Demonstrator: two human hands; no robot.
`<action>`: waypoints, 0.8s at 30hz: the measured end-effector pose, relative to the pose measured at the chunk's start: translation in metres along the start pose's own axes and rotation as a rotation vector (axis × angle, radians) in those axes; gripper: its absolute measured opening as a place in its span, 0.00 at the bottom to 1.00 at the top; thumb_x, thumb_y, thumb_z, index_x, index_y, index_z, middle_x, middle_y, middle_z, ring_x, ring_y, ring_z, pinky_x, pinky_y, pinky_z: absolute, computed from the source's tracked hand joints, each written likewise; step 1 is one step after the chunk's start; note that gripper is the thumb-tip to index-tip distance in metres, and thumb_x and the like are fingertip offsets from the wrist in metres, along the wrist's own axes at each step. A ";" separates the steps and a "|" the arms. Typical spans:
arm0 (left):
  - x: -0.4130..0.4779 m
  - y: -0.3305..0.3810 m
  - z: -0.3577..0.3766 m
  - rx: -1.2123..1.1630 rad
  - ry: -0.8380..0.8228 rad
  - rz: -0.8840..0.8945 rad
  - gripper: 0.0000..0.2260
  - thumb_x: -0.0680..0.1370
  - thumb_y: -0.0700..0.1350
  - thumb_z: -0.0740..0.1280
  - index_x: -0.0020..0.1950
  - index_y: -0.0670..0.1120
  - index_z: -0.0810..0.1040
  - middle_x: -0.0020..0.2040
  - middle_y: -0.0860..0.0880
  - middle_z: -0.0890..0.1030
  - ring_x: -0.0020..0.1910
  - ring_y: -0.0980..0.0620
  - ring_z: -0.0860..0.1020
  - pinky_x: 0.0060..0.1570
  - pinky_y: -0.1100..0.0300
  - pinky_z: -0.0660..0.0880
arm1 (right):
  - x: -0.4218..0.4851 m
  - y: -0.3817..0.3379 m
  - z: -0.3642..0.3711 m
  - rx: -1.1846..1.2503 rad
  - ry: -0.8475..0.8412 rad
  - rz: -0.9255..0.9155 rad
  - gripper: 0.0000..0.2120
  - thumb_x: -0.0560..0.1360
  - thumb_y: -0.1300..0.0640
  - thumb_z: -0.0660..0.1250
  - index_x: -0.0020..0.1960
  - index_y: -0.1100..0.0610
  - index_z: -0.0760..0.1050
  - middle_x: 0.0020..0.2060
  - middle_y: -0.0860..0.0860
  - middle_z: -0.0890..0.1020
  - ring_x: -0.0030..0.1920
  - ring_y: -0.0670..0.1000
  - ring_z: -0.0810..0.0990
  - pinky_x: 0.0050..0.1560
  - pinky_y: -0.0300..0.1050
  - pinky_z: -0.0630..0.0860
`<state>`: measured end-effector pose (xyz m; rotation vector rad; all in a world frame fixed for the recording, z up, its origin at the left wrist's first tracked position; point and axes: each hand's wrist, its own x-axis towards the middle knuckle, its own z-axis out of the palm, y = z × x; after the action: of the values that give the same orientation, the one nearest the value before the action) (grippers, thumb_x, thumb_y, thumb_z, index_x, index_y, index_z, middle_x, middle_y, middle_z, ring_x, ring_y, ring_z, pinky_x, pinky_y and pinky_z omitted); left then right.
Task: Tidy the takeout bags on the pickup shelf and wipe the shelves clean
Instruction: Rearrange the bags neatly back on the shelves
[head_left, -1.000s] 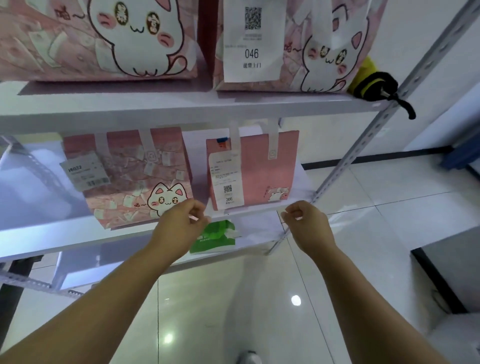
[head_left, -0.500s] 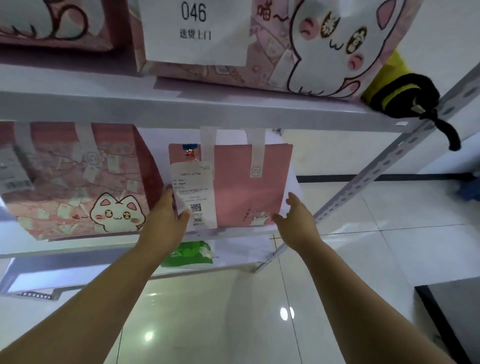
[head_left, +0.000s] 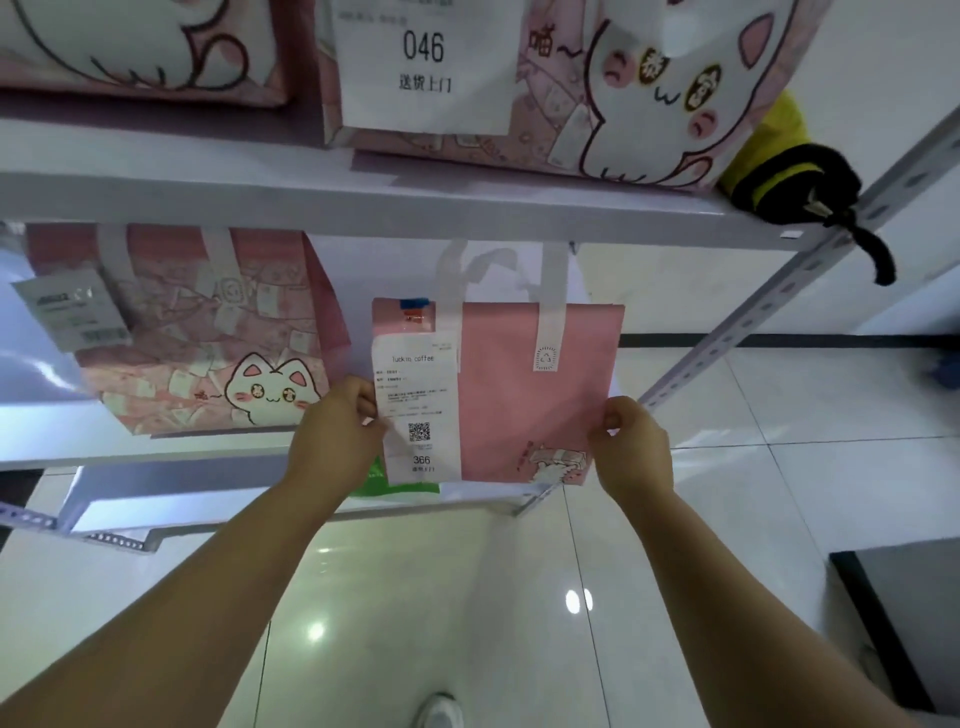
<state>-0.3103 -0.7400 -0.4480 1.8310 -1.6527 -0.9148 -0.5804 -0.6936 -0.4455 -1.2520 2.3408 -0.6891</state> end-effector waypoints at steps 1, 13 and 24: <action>-0.008 0.000 -0.005 -0.014 -0.009 -0.002 0.09 0.72 0.39 0.71 0.44 0.49 0.73 0.40 0.52 0.77 0.41 0.50 0.76 0.39 0.58 0.70 | -0.009 0.000 -0.005 0.003 0.001 0.009 0.09 0.72 0.64 0.59 0.43 0.51 0.73 0.39 0.51 0.80 0.40 0.56 0.79 0.41 0.51 0.79; -0.101 -0.049 -0.124 -0.193 -0.079 -0.018 0.11 0.71 0.41 0.72 0.41 0.56 0.73 0.42 0.54 0.79 0.41 0.53 0.80 0.43 0.48 0.79 | -0.152 -0.058 -0.014 0.155 0.112 0.015 0.08 0.74 0.58 0.63 0.44 0.45 0.74 0.39 0.42 0.78 0.40 0.48 0.79 0.36 0.40 0.73; -0.147 -0.169 -0.282 -0.128 0.057 -0.047 0.10 0.71 0.42 0.71 0.49 0.55 0.77 0.42 0.55 0.81 0.41 0.55 0.80 0.39 0.58 0.76 | -0.269 -0.178 0.074 0.255 0.019 -0.120 0.07 0.71 0.57 0.67 0.43 0.43 0.76 0.37 0.37 0.79 0.39 0.36 0.76 0.35 0.32 0.67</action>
<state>0.0085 -0.5918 -0.3709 1.7990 -1.4873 -0.9569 -0.2837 -0.5682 -0.3696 -1.2807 2.1237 -1.0072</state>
